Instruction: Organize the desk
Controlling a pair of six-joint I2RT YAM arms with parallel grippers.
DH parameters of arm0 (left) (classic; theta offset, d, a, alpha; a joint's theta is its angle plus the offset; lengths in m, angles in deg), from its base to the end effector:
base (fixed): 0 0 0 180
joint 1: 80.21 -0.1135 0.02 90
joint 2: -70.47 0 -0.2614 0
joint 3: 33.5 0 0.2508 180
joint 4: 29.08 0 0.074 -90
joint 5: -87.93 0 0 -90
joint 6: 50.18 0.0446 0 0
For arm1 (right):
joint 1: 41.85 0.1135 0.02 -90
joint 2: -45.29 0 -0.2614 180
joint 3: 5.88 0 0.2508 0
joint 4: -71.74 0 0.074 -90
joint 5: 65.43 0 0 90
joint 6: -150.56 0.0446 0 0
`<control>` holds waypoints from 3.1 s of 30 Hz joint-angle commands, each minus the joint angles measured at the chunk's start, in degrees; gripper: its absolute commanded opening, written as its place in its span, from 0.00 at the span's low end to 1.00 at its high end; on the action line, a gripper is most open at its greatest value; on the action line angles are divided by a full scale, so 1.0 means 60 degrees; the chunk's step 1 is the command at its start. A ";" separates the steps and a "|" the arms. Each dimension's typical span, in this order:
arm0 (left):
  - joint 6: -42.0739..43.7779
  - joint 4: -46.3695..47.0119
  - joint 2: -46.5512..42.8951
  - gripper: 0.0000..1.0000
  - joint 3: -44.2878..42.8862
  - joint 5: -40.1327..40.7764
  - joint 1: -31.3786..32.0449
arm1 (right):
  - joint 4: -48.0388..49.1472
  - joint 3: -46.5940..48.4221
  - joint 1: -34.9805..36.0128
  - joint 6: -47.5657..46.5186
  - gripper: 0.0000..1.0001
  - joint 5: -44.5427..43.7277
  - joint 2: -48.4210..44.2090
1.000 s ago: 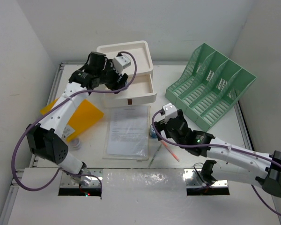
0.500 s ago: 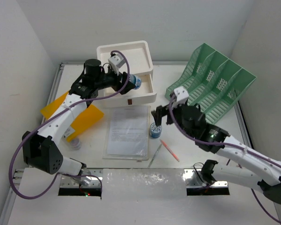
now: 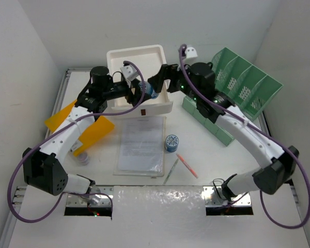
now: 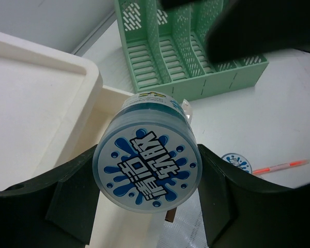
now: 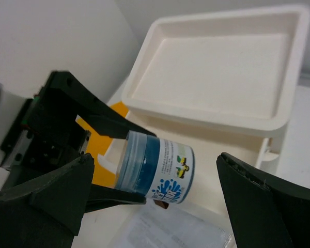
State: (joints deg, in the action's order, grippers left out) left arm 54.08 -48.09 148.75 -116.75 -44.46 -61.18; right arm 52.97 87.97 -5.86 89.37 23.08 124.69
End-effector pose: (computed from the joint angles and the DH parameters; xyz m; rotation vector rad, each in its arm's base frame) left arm 0.2932 -0.1329 0.3652 0.9980 1.5085 -0.7270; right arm 0.2701 0.1948 0.4241 -0.0867 1.7123 0.8330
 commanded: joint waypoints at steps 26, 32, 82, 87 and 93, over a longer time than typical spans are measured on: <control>0.0567 0.0876 -0.0244 0.00 -0.0458 -0.0332 -0.0007 | 0.0469 0.0201 0.0052 0.1555 0.51 0.1597 0.1797; 0.1182 -0.0090 -0.0200 0.64 -0.0663 0.0238 -0.0022 | 0.0163 0.0201 0.0052 0.1306 0.01 0.1028 0.1665; 0.2954 -0.5670 -0.0611 0.87 -0.3227 0.2904 0.2567 | -0.3996 -0.0660 0.0506 -0.2548 0.99 -0.4071 -0.2110; 0.2414 -0.5599 -0.0420 0.91 -0.3593 0.2859 0.2981 | -0.4510 -0.3760 0.0506 -0.2152 0.99 -0.3517 -0.4924; 0.1916 -0.5554 -0.0434 0.95 -0.3447 0.3724 0.2967 | -0.3210 -0.6371 0.0520 -0.2121 0.93 -0.1423 -0.5324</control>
State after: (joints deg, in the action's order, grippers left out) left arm 68.05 -82.21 146.48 -136.02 -25.36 -43.11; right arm 29.17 54.94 -3.02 76.19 6.75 90.66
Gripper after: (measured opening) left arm 0.943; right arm 0.937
